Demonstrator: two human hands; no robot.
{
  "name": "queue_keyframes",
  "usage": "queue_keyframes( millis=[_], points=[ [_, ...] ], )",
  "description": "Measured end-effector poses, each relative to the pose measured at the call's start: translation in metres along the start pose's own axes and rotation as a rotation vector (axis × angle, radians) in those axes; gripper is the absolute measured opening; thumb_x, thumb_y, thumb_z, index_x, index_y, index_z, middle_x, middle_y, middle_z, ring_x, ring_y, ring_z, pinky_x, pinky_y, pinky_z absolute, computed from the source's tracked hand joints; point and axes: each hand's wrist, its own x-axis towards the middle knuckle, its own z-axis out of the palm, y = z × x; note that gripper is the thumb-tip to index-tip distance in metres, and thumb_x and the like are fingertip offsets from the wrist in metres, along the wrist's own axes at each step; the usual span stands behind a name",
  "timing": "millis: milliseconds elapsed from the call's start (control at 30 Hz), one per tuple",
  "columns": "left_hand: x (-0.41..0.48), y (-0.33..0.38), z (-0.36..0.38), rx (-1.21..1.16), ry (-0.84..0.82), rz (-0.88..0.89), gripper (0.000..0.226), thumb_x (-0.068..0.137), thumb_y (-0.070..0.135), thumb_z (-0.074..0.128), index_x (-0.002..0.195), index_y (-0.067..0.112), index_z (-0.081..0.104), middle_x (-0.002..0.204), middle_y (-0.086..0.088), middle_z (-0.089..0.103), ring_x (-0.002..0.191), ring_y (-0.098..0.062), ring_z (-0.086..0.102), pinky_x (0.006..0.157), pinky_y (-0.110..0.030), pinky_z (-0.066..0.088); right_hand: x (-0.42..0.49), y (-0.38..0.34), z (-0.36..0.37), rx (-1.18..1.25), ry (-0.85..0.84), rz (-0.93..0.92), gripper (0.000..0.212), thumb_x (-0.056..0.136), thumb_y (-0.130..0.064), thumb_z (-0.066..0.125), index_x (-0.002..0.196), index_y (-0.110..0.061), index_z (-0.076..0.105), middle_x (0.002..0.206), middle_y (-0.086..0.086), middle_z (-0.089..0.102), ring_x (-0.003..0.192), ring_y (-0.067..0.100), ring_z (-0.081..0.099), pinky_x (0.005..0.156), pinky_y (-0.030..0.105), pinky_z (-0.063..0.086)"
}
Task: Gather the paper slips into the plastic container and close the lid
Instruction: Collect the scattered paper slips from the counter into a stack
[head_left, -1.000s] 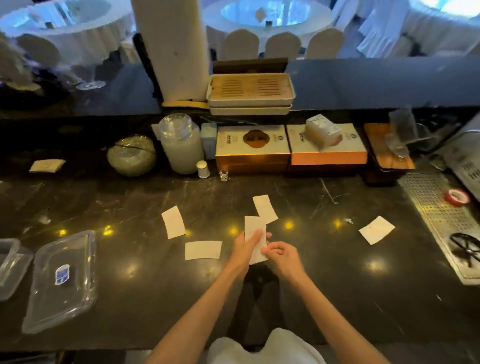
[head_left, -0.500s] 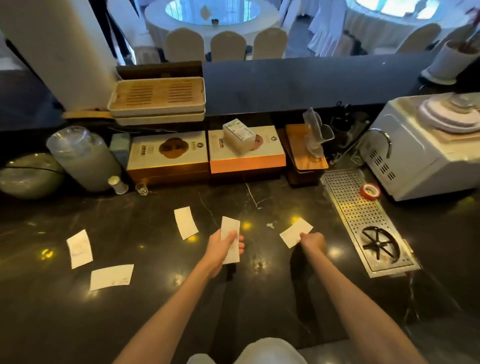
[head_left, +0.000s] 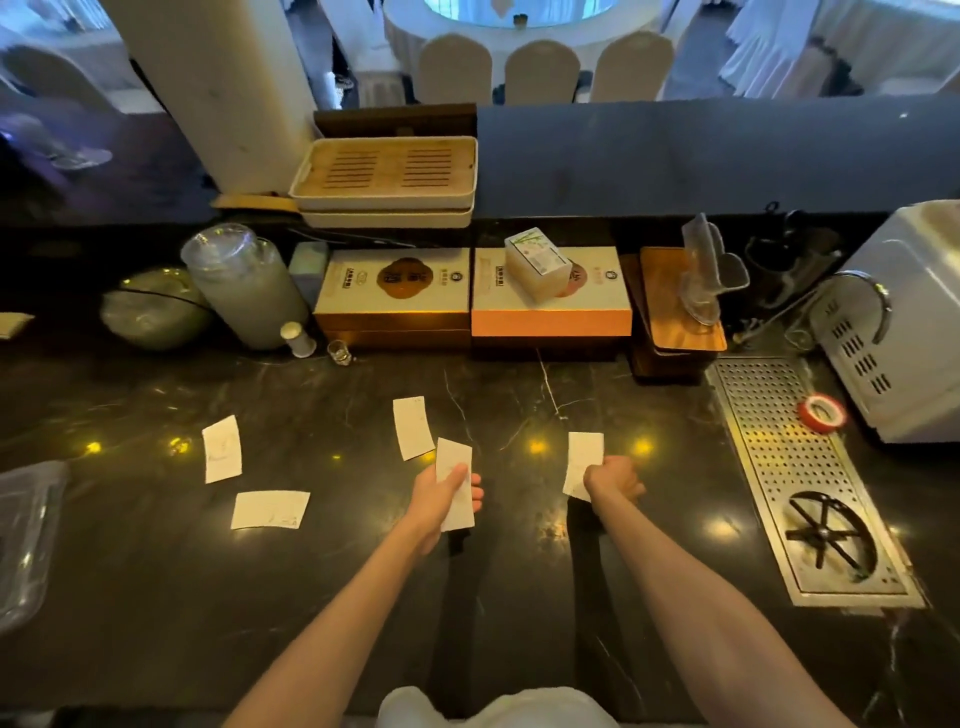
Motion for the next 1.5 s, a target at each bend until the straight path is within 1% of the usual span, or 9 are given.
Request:
queue_keyframes(
  millis=[200,367,500,700,867,933,1067,1333,1500],
  points=[
    [-0.008,0.012,-0.038,-0.006,0.102,0.001,0.037,0.101,0.024,0.05,0.132,0.005,0.047,0.104,-0.017,0.064,0.083,-0.024,0.066,0.082,-0.042,0.058,-0.047,-0.022,0.062,0.081,-0.147,-0.209,0.036,0.091,0.003,0.055,0.126,-0.005,0.054,0.129,0.017,0.061,0.119,0.033,0.058,0.1,0.042,0.05],
    [-0.009,0.021,-0.076,-0.066,0.171,-0.029,0.042,0.103,0.037,0.041,0.125,0.002,0.05,0.095,-0.014,0.058,0.068,-0.018,0.06,0.06,-0.031,0.054,-0.139,-0.032,0.131,0.06,-0.261,-0.608,0.021,0.091,-0.012,0.065,0.112,-0.015,0.067,0.097,-0.006,0.064,0.087,0.013,0.066,0.071,0.021,0.054],
    [-0.012,0.029,-0.111,-0.164,0.078,-0.025,0.062,0.102,0.051,0.028,0.117,0.004,0.065,0.109,-0.016,0.071,0.102,-0.025,0.07,0.093,-0.04,0.056,-0.206,-0.028,0.185,0.004,-0.231,-0.818,0.019,0.09,-0.014,0.063,0.104,-0.023,0.072,0.096,-0.011,0.058,0.09,0.011,0.063,0.079,0.027,0.054],
    [-0.017,0.04,-0.171,-0.289,-0.07,-0.096,0.071,0.088,0.073,0.033,0.082,0.017,0.077,0.082,-0.004,0.074,0.08,-0.014,0.073,0.066,-0.022,0.058,-0.256,-0.041,0.235,0.024,-0.292,-0.873,0.025,0.101,-0.022,0.051,0.115,-0.021,0.072,0.107,-0.008,0.063,0.1,0.004,0.06,0.096,0.024,0.051],
    [0.004,0.061,-0.211,-0.208,-0.001,-0.122,0.062,0.097,0.06,0.035,0.117,0.009,0.064,0.114,-0.019,0.068,0.112,-0.032,0.065,0.099,-0.046,0.052,-0.26,-0.063,0.244,0.016,-0.24,-1.012,0.025,0.099,-0.023,0.053,0.116,-0.021,0.072,0.106,-0.006,0.068,0.098,0.005,0.062,0.09,0.027,0.054],
    [0.012,0.07,-0.223,-0.177,0.001,-0.11,0.054,0.1,0.053,0.037,0.131,0.013,0.053,0.123,-0.021,0.064,0.113,-0.036,0.063,0.098,-0.05,0.051,-0.25,-0.074,0.243,-0.048,-0.207,-1.031,0.025,0.099,-0.028,0.053,0.117,-0.023,0.069,0.108,-0.007,0.067,0.099,0.005,0.062,0.089,0.027,0.054],
    [0.027,0.085,-0.244,-0.191,0.005,-0.036,0.048,0.1,0.048,0.04,0.134,0.015,0.05,0.118,-0.017,0.067,0.093,-0.027,0.066,0.078,-0.041,0.055,-0.214,-0.103,0.228,-0.207,-0.029,-0.946,0.026,0.099,-0.029,0.052,0.118,-0.022,0.069,0.115,-0.003,0.069,0.106,0.015,0.064,0.089,0.034,0.054],
    [0.061,0.099,-0.273,-0.201,0.025,-0.078,0.038,0.098,0.036,0.053,0.131,0.016,0.052,0.116,-0.013,0.069,0.098,-0.029,0.068,0.089,-0.046,0.056,-0.148,-0.121,0.222,-0.493,0.036,-0.376,0.037,0.096,-0.032,0.06,0.121,-0.005,0.061,0.129,0.016,0.058,0.121,0.033,0.056,0.098,0.045,0.05],
    [0.078,0.099,-0.282,-0.254,0.035,-0.089,0.042,0.099,0.03,0.054,0.135,0.01,0.049,0.123,-0.02,0.065,0.097,-0.031,0.066,0.088,-0.047,0.054,-0.141,-0.115,0.244,-0.445,0.065,-0.334,0.045,0.09,-0.024,0.068,0.129,-0.005,0.054,0.136,0.016,0.049,0.13,0.034,0.044,0.102,0.046,0.045]
  ],
)
